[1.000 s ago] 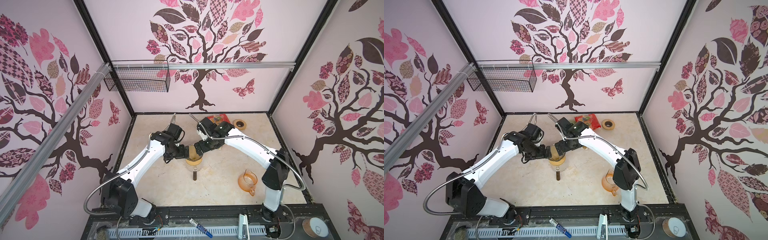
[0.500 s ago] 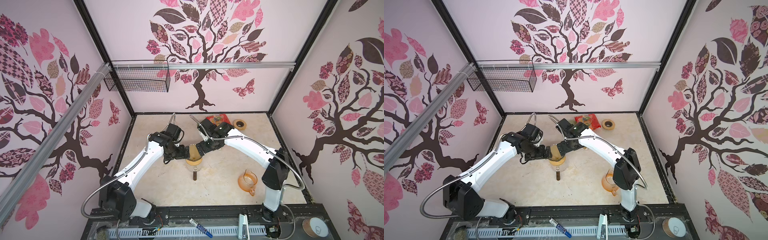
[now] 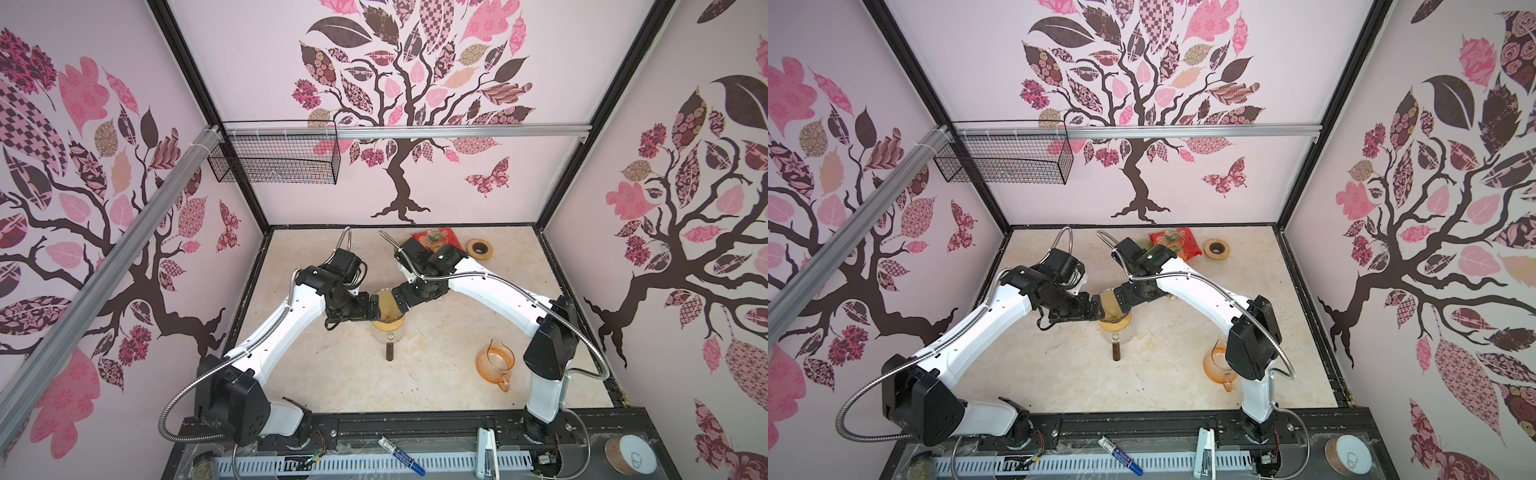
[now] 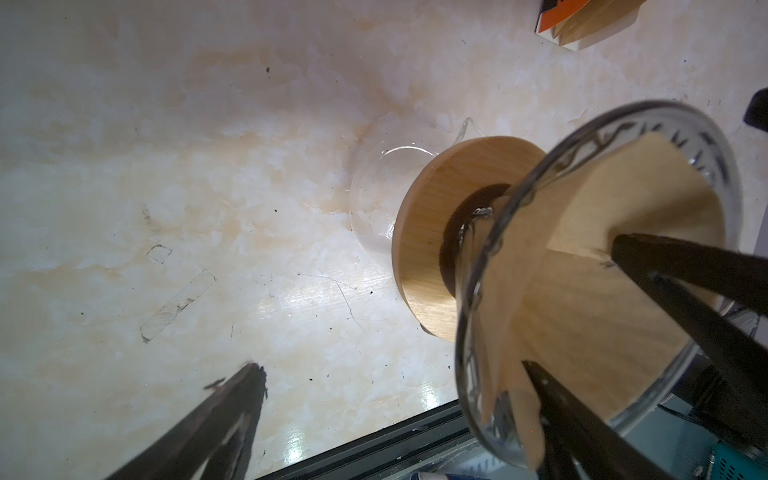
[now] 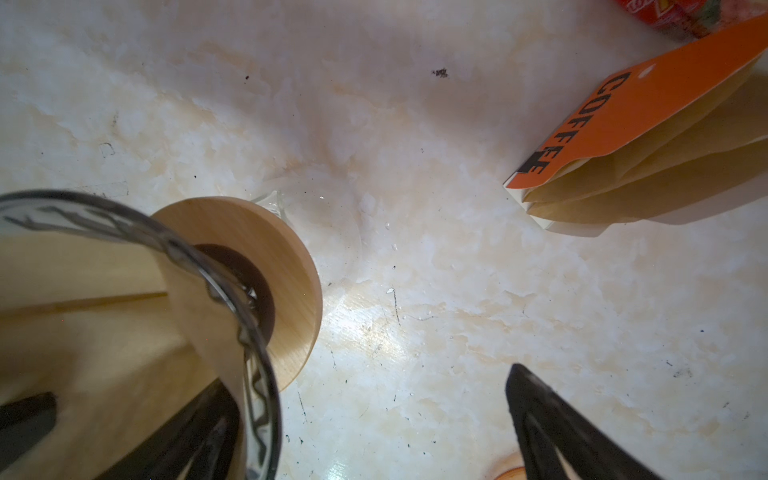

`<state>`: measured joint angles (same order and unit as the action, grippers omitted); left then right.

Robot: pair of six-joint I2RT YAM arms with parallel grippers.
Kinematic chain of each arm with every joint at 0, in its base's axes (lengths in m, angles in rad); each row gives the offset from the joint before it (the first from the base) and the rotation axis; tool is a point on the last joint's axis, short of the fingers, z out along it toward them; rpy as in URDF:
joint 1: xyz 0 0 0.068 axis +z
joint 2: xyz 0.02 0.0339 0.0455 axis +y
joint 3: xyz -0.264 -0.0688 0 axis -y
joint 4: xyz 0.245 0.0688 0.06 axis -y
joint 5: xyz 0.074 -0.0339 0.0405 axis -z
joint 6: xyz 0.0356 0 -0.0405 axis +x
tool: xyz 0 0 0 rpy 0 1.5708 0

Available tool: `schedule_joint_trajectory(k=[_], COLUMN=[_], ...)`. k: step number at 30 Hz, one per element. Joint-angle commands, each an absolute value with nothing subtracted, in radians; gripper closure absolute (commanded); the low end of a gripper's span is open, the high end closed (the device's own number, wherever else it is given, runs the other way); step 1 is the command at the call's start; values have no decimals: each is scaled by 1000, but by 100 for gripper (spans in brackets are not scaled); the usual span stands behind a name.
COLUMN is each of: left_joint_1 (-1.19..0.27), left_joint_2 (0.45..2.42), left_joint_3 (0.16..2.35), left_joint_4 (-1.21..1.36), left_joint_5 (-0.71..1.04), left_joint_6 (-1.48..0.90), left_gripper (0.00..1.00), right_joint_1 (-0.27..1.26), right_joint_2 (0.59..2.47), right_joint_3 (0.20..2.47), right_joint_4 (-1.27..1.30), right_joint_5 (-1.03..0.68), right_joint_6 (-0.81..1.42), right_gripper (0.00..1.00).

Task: Place the coffee filter in the dripper

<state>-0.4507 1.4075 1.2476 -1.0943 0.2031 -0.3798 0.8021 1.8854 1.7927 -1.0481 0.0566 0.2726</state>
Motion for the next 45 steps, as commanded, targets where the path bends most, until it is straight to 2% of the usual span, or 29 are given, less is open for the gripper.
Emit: schedule_joint_trajectory(k=[1,13,25,34,45], left_joint_1=[-454,-454,-451,-448,-414], left_joint_2=[1424,1453,1373,1440,1476], left_joint_3=[1221,1240,1359,1376,1325], left_joint_4=[-1109,-1108,-1117,-1129,-1092], left_joint_5=[189,180,234,116,97], left_joint_6=[-360,-365,-394,-431,-457], left_gripper=[3,3,3,3,3], right_joint_1=[805,804,804,805,805], right_joint_2=[1929,1935,1931,1927,1926], right_joint_3=[1821,1828,1825,1825,1822], right_joint_4=[-1075,-1075,-1080,-1081,-1088], right_joint_5=[72,77,84,84,84], right_joint_6=[275,275,274,274,272], right_gripper=[0,0,0,0,0])
